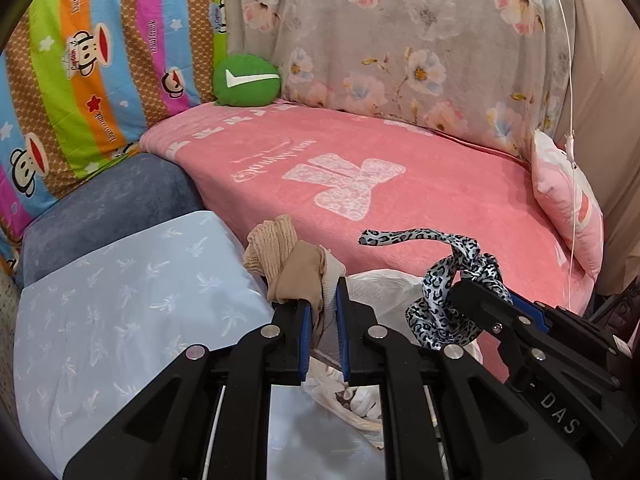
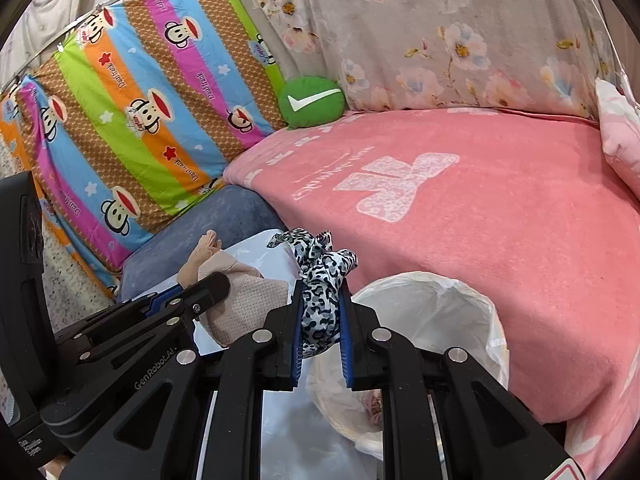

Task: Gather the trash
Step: 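Carry the beige pads and leopard scrunchie over the bin and release both, then hold both open tools above the bin and pull them back slightly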

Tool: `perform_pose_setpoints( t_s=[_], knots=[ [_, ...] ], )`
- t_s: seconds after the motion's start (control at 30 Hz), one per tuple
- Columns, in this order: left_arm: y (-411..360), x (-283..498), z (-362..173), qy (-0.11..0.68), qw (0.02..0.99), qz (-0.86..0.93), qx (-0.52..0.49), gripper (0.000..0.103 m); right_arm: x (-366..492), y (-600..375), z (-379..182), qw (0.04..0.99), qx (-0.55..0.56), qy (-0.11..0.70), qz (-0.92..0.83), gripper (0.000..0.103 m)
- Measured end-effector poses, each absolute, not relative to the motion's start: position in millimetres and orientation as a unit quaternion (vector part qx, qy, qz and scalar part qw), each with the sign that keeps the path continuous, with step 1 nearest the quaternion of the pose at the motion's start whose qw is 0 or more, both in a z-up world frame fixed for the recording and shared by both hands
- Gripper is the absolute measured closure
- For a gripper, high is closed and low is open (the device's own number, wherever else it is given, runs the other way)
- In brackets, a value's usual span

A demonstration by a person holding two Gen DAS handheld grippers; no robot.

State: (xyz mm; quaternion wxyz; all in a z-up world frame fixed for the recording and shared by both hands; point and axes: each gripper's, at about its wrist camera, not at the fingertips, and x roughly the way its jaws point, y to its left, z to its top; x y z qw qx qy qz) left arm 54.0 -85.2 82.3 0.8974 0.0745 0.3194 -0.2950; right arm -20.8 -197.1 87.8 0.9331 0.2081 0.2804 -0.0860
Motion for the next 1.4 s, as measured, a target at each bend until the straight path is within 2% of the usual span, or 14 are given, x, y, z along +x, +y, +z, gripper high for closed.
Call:
perform_pose_setpoints(
  t_s=[0.2,0.27,0.33,0.4,0.53,0.67,0.73,1.07,1.13,1.27,1.4],
  knots=[
    [-102.6,54.1,73.1,0.333,0.888,-0.308,0.077,0.091,-25.2,-214.7,80.6,0.93,0.214,0.283,-0.098,0.088],
    [-106.1,55.2,70.4,0.338,0.887,-0.306,0.078,0.088,-26.9,-219.3,77.8,0.928,0.217,0.284,-0.102,0.084],
    [-108.0,54.9,68.6,0.337,0.89,-0.299,0.078,0.06,-28.1,-223.7,75.3,0.927,0.219,0.283,-0.108,0.084],
    [-108.3,53.5,69.0,0.326,0.897,-0.289,0.077,0.044,-29.0,-226.7,72.8,0.926,0.222,0.285,-0.11,0.084],
    [-110.3,53.6,66.7,0.326,0.898,-0.283,0.081,0.043,-29.3,-230.4,69.7,0.925,0.221,0.286,-0.114,0.079],
    [-108.1,55.7,64.4,0.33,0.899,-0.277,0.078,0.039,-28.6,-229.5,68.4,0.926,0.214,0.288,-0.116,0.065],
    [-105.6,54.8,63.5,0.329,0.901,-0.273,0.076,0.037,-28.1,-228.5,67.7,0.927,0.208,0.29,-0.116,0.063],
    [-91.0,53.0,56.4,0.334,0.905,-0.254,0.072,0.031,-31.9,-215.9,63.4,0.927,0.186,0.305,-0.112,0.052],
    [-87.2,50.9,55.2,0.334,0.907,-0.247,0.071,0.022,-32.9,-213.2,62.3,0.927,0.176,0.309,-0.116,0.051],
    [-78.1,45.0,49.8,0.333,0.911,-0.233,0.074,0.017,-38.5,-206.6,55.2,0.926,0.164,0.319,-0.118,0.044],
    [-68.6,40.7,41.6,0.34,0.912,-0.218,0.073,0.014,-45.5,-200.8,45.2,0.923,0.151,0.333,-0.124,0.043]
  ],
)
